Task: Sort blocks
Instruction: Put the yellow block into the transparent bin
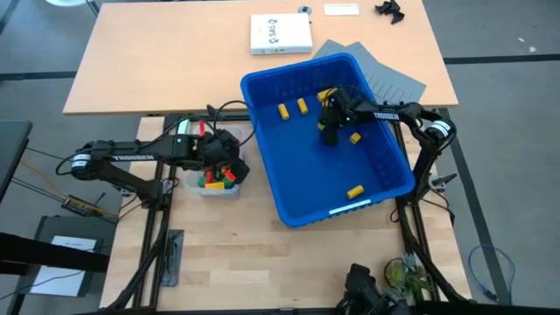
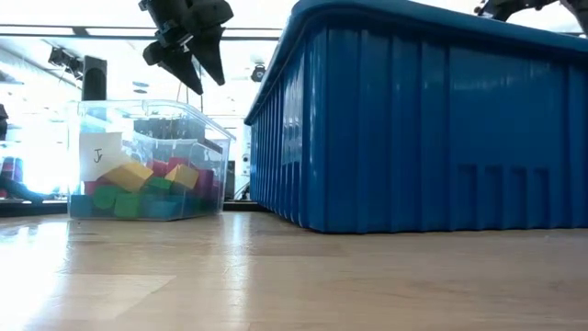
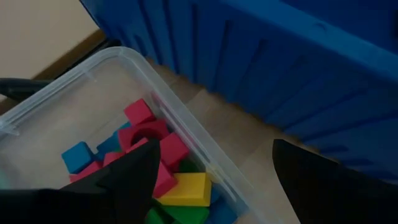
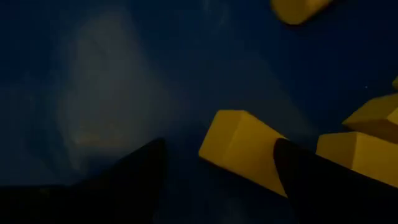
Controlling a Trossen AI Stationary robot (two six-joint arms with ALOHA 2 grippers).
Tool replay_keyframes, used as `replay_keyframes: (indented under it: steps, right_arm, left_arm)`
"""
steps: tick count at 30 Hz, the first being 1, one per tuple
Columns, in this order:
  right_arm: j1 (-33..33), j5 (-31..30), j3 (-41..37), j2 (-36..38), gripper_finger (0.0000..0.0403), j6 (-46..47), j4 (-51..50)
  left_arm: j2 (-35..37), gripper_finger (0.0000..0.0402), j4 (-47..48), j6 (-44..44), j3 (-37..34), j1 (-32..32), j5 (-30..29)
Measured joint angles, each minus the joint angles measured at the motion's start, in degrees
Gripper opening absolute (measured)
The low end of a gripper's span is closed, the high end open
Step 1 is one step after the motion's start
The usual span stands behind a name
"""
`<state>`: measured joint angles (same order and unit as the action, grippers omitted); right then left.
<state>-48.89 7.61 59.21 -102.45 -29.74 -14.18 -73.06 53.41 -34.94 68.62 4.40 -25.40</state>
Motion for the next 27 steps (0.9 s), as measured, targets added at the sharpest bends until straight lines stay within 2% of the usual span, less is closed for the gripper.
replay_keyframes:
  steps: [3,9,13,16,18,23,25,27]
  right_arm:
    - [0.1,1.6,0.1,-0.9,0.0295,1.9,0.4]
    - [2.7,8.5,0.1,-0.6,0.0295,3.3,-2.4]
    - [5.6,9.4,-0.2,1.1,0.0295,10.1,-4.2]
    - [7.1,9.6,-0.4,3.6,0.0295,9.9,-4.7]
    - [7.5,9.4,-0.4,5.3,0.0295,4.1,-3.9]
    - [7.3,7.4,-0.3,6.2,0.0291,-19.4,-4.7]
    - [7.0,8.2,-0.2,4.7,0.0288,-23.3,-3.6]
    - [6.7,9.7,-0.2,2.3,0.0283,-22.6,-2.8]
  left_arm:
    - [0.0,0.0319,0.1,0.0,0.0,0.0,0.0]
    - [0.0,0.0319,0.1,0.2,0.0,0.0,0.0]
    - [0.0,0.0319,0.0,0.2,0.0,0.0,0.0]
    - [0.0,0.0319,0.0,0.2,0.0,0.0,0.0]
    - [0.0,0.0319,0.0,0.2,0.0,0.0,0.0]
    - [0.0,0.0319,0.0,0.2,0.0,0.0,0.0]
    - [0.0,0.0319,0.0,0.2,0.0,0.0,0.0]
    - [0.0,0.0319,0.0,0.2,0.0,0.0,0.0]
